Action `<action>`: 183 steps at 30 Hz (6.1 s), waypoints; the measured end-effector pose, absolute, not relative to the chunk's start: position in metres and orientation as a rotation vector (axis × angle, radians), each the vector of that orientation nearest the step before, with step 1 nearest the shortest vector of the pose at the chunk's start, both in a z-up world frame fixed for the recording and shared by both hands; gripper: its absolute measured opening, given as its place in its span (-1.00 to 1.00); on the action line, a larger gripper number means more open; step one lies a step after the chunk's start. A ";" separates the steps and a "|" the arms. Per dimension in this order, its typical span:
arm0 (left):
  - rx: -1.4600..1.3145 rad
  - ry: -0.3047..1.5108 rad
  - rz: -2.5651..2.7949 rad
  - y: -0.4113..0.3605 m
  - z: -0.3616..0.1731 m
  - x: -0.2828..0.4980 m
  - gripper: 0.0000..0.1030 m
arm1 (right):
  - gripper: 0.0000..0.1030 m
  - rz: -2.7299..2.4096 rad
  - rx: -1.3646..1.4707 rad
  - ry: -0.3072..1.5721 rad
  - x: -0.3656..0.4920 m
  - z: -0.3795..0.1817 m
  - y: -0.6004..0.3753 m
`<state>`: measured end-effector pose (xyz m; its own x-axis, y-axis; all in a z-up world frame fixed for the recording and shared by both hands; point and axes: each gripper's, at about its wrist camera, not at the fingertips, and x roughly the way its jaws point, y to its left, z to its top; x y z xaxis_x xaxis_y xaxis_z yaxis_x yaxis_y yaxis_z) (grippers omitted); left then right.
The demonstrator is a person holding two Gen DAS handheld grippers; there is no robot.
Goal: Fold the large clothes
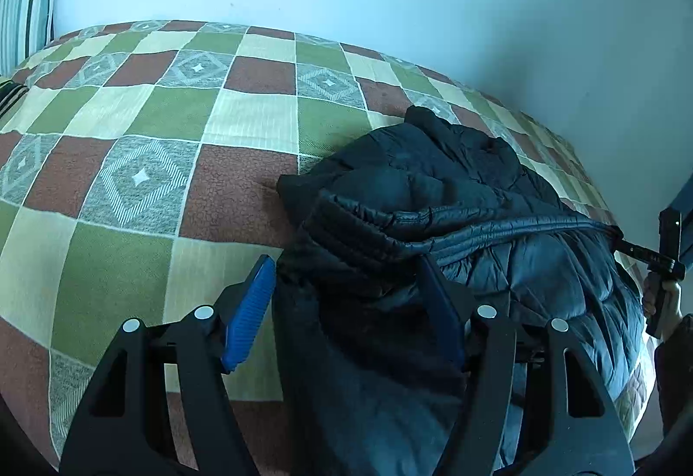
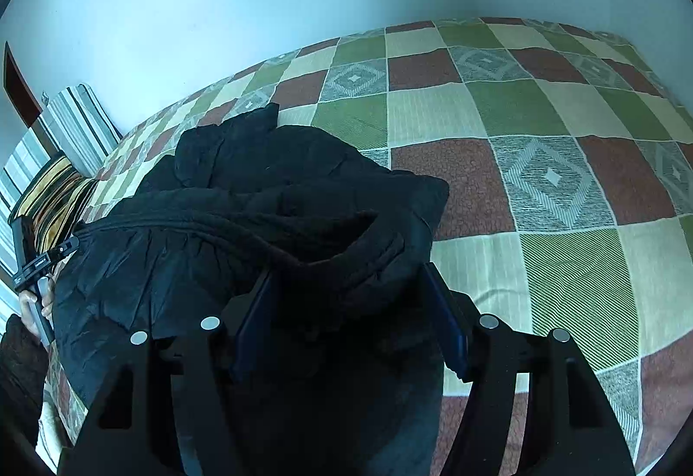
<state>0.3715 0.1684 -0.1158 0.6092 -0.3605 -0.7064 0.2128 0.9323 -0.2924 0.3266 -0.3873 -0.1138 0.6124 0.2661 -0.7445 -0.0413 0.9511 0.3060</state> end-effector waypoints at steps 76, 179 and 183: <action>-0.040 0.781 -0.093 0.001 -0.094 0.463 0.04 | 0.09 -0.045 0.147 0.775 0.452 -0.081 -0.239; -0.557 0.779 -0.008 0.181 -0.143 0.258 -0.67 | -0.56 -0.005 0.623 0.844 0.244 -0.159 -0.332; -0.586 0.784 0.024 0.209 -0.141 0.220 -0.67 | -0.56 0.046 0.605 0.866 0.219 -0.158 -0.313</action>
<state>0.2198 0.2087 -0.1408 0.7164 -0.1912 -0.6710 -0.2324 0.8414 -0.4879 0.2194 -0.3128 -0.1583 0.6577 0.2767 -0.7007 0.2004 0.8323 0.5168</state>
